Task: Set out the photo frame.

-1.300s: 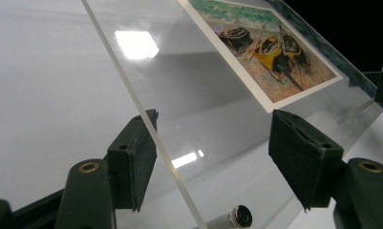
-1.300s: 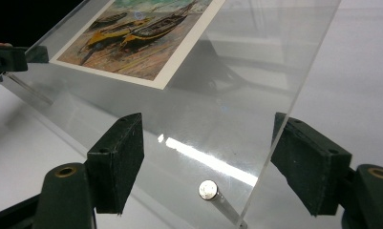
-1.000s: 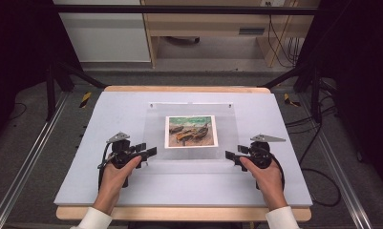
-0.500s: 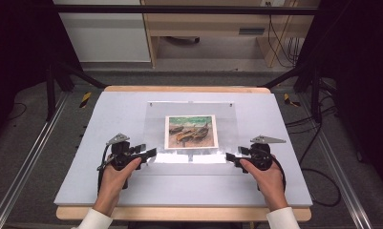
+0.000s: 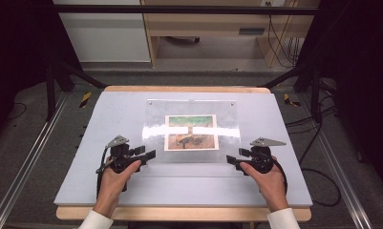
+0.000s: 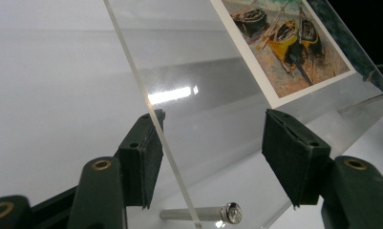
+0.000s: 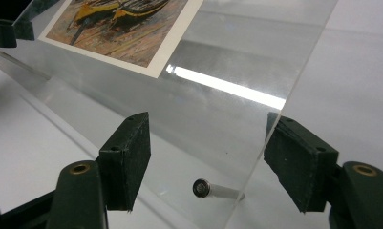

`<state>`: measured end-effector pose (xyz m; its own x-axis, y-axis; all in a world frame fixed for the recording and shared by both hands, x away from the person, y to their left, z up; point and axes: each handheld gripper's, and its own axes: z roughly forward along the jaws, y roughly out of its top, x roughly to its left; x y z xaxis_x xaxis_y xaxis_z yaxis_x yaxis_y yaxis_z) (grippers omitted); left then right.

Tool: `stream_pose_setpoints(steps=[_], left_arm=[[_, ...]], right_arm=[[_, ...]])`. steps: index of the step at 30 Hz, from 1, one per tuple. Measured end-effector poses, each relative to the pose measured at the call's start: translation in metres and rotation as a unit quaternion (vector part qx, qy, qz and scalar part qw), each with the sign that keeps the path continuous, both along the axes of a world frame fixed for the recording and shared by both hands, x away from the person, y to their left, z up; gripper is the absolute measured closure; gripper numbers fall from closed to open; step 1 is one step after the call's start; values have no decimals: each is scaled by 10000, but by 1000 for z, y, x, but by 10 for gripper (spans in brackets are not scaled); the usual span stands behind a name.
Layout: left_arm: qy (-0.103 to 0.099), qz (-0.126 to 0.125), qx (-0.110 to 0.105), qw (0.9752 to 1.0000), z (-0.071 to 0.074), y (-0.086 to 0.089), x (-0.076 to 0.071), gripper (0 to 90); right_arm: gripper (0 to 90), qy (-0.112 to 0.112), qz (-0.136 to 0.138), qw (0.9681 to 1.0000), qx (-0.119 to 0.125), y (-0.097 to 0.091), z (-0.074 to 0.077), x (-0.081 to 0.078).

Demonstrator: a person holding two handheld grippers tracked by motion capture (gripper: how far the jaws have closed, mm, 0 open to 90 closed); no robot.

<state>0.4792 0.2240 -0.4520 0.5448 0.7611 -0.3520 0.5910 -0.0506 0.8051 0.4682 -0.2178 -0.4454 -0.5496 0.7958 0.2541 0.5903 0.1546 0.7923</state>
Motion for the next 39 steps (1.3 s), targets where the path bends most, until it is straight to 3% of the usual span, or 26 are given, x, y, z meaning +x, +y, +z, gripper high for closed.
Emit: stream_pose_setpoints(steps=[14, 39], left_arm=[[-108, -29, 195, 9997, 3, 0, -11, 416], [-108, -89, 326, 9994, 4, 3, -27, 498]], right_arm=[[367, -129, 8, 9995, -277, 2, 2, -11], [490, -212, 30, 9987, -467, -2, 3, -28]])
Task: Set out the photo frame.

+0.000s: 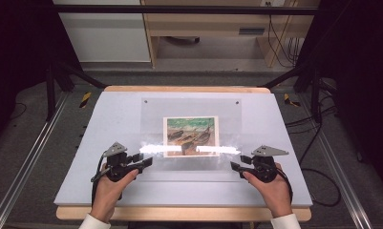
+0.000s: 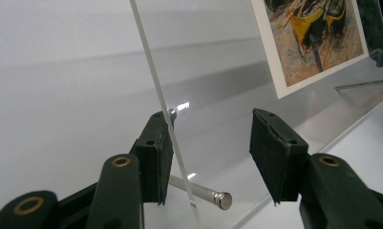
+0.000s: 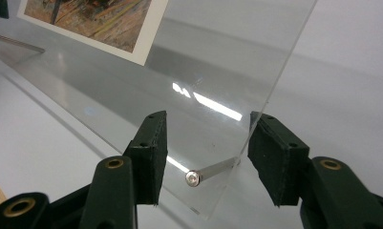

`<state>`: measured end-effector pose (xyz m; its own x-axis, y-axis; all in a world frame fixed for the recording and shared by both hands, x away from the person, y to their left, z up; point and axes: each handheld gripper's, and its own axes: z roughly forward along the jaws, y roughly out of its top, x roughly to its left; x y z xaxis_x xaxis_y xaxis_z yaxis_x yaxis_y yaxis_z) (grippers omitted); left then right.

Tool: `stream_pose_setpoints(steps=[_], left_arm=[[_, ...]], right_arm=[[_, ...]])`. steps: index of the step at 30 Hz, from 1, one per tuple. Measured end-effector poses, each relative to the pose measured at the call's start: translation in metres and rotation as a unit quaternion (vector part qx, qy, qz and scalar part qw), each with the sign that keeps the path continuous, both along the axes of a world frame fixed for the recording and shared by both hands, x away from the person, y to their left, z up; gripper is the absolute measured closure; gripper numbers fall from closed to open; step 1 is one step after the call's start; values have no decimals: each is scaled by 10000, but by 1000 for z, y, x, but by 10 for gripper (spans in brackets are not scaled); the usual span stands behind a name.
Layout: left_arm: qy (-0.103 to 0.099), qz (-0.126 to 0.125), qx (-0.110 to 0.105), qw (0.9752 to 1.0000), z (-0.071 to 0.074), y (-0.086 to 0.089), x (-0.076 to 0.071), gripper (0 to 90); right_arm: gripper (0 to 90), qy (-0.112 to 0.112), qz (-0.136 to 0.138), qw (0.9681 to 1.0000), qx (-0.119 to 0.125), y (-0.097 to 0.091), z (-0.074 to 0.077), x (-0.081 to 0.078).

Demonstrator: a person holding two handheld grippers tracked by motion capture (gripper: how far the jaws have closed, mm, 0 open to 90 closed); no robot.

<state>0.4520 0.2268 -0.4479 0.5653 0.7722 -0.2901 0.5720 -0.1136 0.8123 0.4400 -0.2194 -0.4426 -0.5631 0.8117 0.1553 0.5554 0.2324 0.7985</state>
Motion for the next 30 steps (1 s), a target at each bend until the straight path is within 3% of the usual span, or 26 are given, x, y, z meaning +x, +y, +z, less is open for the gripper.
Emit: stream_pose_setpoints(steps=[30], left_arm=[[-72, -17, 262, 9996, -1, 0, -17, 567]], right_arm=[[595, -77, -30, 9996, -286, 0, -2, -17]])
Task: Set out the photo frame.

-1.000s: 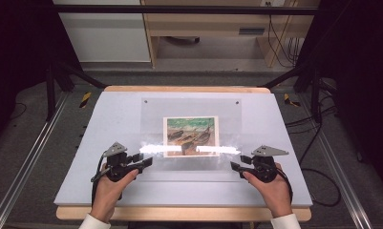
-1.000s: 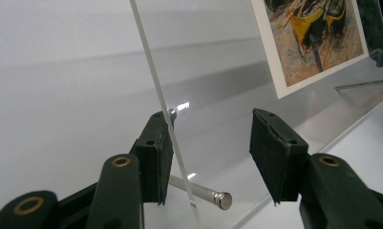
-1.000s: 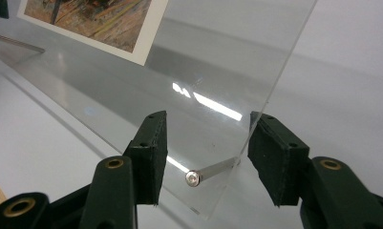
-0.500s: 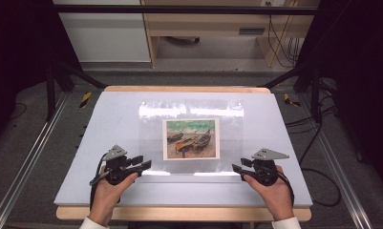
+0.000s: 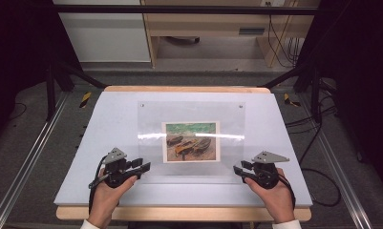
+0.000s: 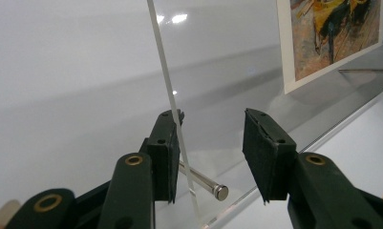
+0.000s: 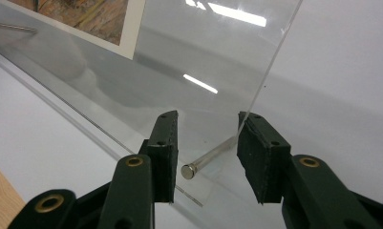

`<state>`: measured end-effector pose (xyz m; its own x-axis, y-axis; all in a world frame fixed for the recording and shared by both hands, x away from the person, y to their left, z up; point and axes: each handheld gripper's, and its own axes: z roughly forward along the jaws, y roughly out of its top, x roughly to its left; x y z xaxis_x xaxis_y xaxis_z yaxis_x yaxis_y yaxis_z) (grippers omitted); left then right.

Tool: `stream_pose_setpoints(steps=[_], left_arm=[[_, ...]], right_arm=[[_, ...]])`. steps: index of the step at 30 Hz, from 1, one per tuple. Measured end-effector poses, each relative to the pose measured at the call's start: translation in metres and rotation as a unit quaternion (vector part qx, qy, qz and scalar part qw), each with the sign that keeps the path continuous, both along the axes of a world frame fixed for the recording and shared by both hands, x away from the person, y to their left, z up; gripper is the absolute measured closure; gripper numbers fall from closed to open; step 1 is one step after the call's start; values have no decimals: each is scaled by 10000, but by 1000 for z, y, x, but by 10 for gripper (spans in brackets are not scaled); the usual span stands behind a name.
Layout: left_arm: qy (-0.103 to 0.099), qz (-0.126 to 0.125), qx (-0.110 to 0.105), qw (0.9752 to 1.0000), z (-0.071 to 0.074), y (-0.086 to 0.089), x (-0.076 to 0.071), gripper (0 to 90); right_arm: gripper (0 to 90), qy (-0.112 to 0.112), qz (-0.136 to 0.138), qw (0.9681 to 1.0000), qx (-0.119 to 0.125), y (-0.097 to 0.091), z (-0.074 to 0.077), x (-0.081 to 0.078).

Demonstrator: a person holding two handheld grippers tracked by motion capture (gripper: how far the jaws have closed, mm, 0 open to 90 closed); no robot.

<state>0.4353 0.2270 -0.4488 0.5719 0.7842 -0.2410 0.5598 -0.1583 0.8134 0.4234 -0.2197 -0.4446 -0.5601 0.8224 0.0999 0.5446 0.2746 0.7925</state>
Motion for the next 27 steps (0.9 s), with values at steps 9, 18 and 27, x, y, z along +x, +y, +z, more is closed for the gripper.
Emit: stream_pose_setpoints(steps=[9, 18, 27], left_arm=[[8, -1, 21, 10000, 0, 0, -2, 576], [3, 7, 63, 10000, -1, 0, -5, 589], [-12, -28, 140, 9999, -2, 0, -8, 606]], right_arm=[[609, 0, 17, 10000, -16, 0, -1, -2], [621, -51, 29, 9999, -134, 0, -1, -4], [654, -10, 20, 9999, -150, -1, -2, -8]])
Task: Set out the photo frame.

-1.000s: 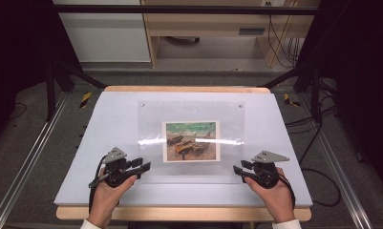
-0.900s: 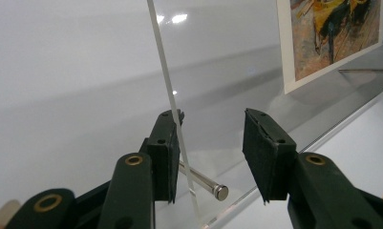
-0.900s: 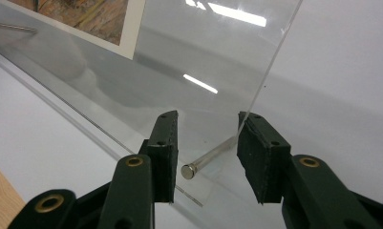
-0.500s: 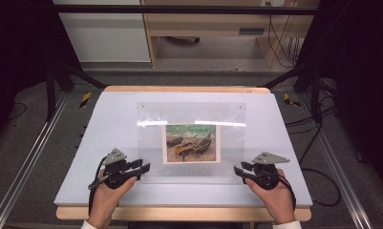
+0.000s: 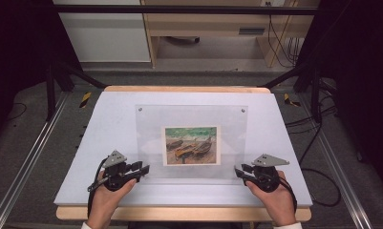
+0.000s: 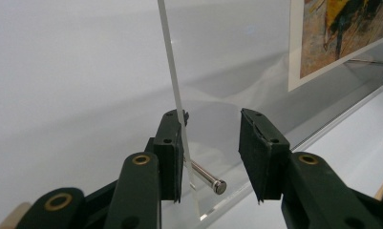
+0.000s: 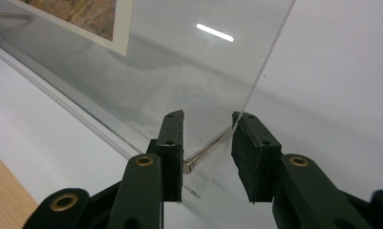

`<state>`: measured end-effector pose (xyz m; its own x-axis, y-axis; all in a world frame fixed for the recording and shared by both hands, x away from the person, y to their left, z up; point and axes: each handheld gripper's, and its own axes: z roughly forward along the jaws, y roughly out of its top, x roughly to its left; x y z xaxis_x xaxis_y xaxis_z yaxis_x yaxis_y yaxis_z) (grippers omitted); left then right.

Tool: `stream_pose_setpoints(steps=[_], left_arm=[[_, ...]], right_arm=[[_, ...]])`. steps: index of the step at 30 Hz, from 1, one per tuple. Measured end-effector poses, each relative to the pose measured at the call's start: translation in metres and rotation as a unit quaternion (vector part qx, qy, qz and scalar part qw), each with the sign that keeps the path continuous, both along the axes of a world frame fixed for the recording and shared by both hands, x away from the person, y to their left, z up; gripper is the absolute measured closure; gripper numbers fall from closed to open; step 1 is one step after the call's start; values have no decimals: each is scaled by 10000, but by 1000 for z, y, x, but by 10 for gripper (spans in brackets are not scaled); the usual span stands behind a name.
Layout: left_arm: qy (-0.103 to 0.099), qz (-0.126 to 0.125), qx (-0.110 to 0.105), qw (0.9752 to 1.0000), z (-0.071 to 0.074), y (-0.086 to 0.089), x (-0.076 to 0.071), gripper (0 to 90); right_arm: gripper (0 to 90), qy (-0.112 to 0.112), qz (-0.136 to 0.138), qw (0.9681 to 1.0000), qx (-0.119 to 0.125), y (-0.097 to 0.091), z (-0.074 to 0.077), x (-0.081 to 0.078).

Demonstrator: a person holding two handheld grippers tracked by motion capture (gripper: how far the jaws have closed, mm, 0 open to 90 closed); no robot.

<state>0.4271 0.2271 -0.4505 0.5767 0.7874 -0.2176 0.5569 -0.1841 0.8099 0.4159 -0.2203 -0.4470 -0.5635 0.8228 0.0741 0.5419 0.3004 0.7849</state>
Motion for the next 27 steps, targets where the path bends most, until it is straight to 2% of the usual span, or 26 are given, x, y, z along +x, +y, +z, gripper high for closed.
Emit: stream_pose_setpoints(steps=[13, 27], left_arm=[[-52, -27, 78, 10000, -3, 0, -6, 609], [10, -107, 189, 9998, -7, 0, -14, 611]], right_arm=[[671, -1, 38, 10000, -67, -1, -2, -4], [681, 90, 63, 9999, -122, 0, -6, -12]])
